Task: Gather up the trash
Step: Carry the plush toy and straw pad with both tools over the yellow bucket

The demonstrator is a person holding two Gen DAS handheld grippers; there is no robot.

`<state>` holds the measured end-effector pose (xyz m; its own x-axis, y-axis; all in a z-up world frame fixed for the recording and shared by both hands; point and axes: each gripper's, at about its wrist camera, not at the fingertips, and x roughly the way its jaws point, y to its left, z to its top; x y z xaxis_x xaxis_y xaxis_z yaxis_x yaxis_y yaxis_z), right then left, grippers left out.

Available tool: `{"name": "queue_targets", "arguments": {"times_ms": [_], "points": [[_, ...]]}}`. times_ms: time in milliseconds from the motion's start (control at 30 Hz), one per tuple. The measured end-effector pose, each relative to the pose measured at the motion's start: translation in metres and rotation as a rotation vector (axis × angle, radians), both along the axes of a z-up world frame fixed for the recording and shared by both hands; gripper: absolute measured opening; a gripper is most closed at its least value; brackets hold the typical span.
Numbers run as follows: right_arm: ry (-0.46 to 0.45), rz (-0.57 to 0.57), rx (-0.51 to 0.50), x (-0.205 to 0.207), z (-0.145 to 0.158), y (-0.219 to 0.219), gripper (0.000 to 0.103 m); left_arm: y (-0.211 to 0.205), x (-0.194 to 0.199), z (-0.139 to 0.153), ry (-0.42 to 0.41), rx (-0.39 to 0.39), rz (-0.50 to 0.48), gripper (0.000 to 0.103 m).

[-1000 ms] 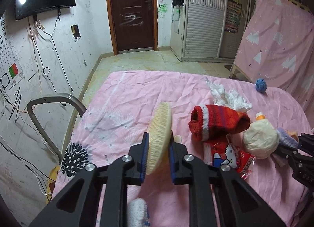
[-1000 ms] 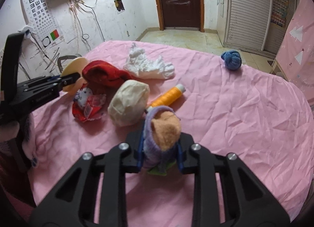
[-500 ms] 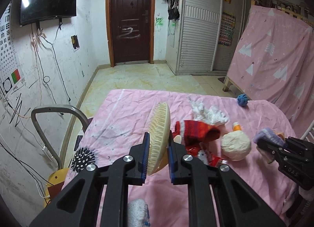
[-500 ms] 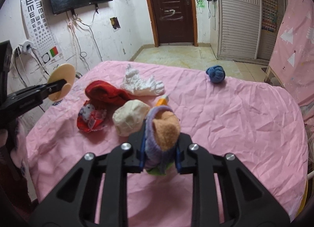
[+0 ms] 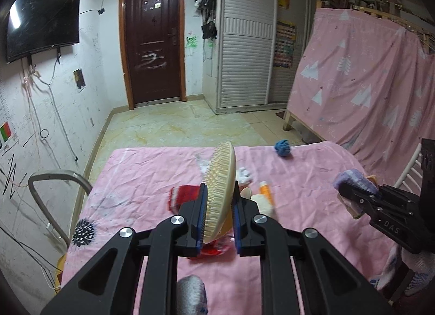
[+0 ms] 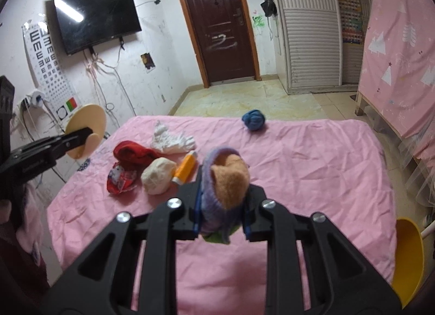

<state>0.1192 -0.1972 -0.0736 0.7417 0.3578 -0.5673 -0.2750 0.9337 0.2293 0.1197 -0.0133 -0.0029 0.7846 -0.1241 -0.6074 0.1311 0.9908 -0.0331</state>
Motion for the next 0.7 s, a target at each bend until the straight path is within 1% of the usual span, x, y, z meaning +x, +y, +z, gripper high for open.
{"name": "queue_targets", "arguments": {"times_ms": [167, 467, 600, 700], "points": [[-0.024, -0.062, 0.024, -0.013, 0.004, -0.034, 0.021, -0.038, -0.006, 0.009, -0.024, 0.001, -0.071, 0.007], [-0.050, -0.200, 0.071, -0.037, 0.006, -0.112, 0.021, -0.116, -0.015, 0.018, -0.059, 0.021, -0.223, 0.007], [-0.051, -0.261, 0.082, -0.051, 0.003, -0.144, 0.021, -0.147, -0.016, 0.015, -0.053, 0.039, -0.275, 0.007], [-0.054, -0.304, 0.091, -0.060, 0.000, -0.165, 0.021, -0.166, -0.016, 0.009, -0.033, 0.065, -0.300, 0.007]]}}
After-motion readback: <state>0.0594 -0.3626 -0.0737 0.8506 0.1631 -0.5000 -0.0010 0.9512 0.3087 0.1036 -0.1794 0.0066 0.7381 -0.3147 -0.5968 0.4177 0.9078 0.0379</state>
